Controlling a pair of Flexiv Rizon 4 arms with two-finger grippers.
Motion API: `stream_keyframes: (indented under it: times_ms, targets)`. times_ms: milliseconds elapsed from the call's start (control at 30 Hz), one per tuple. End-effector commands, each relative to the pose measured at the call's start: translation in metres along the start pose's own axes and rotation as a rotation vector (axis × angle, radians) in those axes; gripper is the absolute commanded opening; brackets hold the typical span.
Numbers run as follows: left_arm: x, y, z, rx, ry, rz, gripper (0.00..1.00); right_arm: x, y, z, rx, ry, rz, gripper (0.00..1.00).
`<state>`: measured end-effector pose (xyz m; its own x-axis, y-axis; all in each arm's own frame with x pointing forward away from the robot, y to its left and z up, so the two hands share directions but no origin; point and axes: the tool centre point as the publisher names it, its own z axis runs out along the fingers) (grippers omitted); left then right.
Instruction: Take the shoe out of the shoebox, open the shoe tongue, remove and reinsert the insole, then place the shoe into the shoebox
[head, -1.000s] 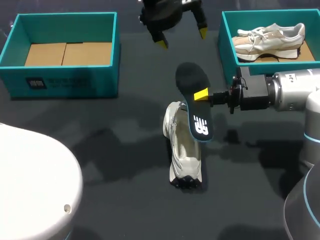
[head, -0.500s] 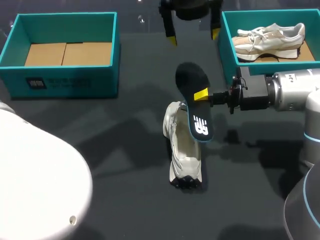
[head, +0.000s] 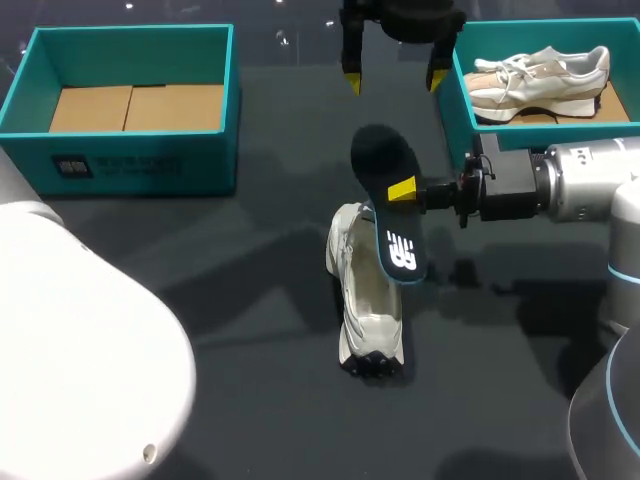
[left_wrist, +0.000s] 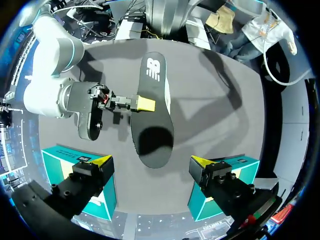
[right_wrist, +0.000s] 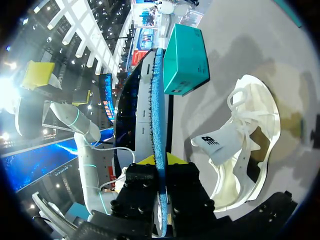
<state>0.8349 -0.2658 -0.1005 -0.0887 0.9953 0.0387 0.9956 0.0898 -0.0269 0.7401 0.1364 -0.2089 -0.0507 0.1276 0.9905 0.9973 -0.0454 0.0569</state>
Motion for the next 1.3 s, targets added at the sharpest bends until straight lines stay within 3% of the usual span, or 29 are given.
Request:
stream_keyframes:
  times_ms: [33,300,500,667,1033,1300]
  targets:
    - [-0.001,0.003,0.000,0.007,0.004,-0.005,1.00,0.000,-0.001,0.001,-0.003,-0.003,0.000,0.00]
    - [0.008,0.006,-0.003,0.027,-0.102,-0.028,1.00,0.000,-0.001,0.001,-0.003,-0.003,0.000,0.00]
    - [0.031,0.000,-0.014,0.031,-0.341,-0.015,1.00,0.000,-0.001,0.001,-0.003,-0.003,0.000,0.00]
    - [0.050,-0.004,-0.010,0.060,-0.530,-0.013,1.00,0.000,-0.001,0.001,-0.003,-0.003,0.000,0.00]
    - [0.079,-0.004,0.005,0.088,-0.784,-0.032,1.00,0.000,-0.001,0.001,-0.003,-0.003,0.000,0.00]
    - [0.091,-0.011,0.007,0.045,-0.942,-0.019,1.00,0.000,-0.001,0.001,-0.003,-0.003,0.000,0.00]
